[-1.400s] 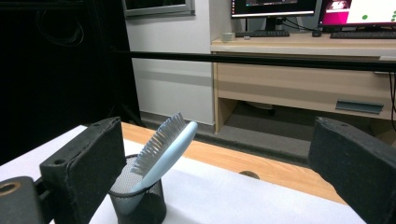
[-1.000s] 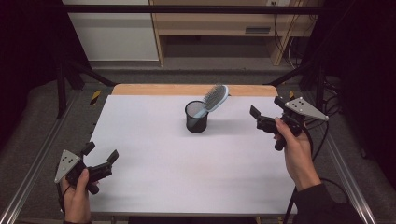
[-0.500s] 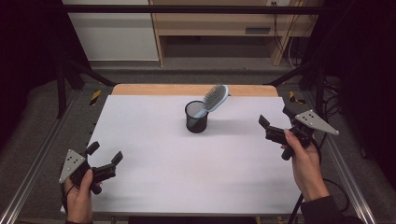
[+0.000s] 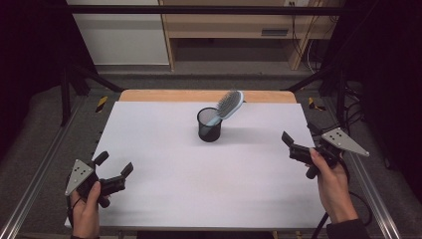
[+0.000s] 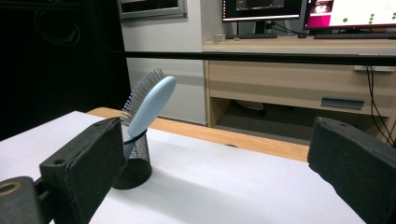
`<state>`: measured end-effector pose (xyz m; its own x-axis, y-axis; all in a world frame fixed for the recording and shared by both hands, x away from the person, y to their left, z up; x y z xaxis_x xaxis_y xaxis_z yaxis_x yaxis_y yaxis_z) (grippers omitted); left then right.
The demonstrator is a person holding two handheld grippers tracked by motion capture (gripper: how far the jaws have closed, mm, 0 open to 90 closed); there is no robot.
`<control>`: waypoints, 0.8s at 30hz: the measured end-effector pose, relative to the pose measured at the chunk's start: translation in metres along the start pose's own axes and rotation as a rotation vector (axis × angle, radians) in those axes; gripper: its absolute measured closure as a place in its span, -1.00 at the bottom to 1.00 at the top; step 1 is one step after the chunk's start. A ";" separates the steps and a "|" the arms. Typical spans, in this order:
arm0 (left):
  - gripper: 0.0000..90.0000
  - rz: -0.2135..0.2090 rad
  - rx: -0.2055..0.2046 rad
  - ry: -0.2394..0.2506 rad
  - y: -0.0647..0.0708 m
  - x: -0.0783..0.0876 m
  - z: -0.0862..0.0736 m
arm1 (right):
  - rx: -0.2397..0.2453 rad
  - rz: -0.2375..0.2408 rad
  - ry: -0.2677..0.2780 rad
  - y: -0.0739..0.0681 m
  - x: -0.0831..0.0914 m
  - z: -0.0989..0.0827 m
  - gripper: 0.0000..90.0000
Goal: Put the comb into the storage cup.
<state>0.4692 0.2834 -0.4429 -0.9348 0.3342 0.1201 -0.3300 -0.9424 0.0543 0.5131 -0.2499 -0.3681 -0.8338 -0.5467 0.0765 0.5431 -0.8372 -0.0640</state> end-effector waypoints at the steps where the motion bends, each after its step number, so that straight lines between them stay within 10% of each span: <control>1: -0.97 -0.002 0.001 -0.001 0.000 0.000 0.000 | 0.004 -0.001 0.002 0.000 0.001 0.000 -0.90; 24: -0.97 -0.018 -0.018 0.008 0.004 0.000 0.001 | 0.024 0.024 -0.040 -0.005 0.030 -0.040 -0.90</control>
<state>0.4679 0.2793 -0.4420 -0.9298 0.3507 0.1117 -0.3485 -0.9365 0.0388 0.4816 -0.2617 -0.4048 -0.8160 -0.5665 0.1151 0.5657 -0.8235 -0.0424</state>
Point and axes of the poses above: each handheld gripper's, and its own axes: x roughly backward along the jaws, z roughly out of its top, y roughly to its right, the point moved 7 cm from there along -x, roughly forward along the jaws, and after that the axes turned 8 degrees about z, right-handed, at the moved point
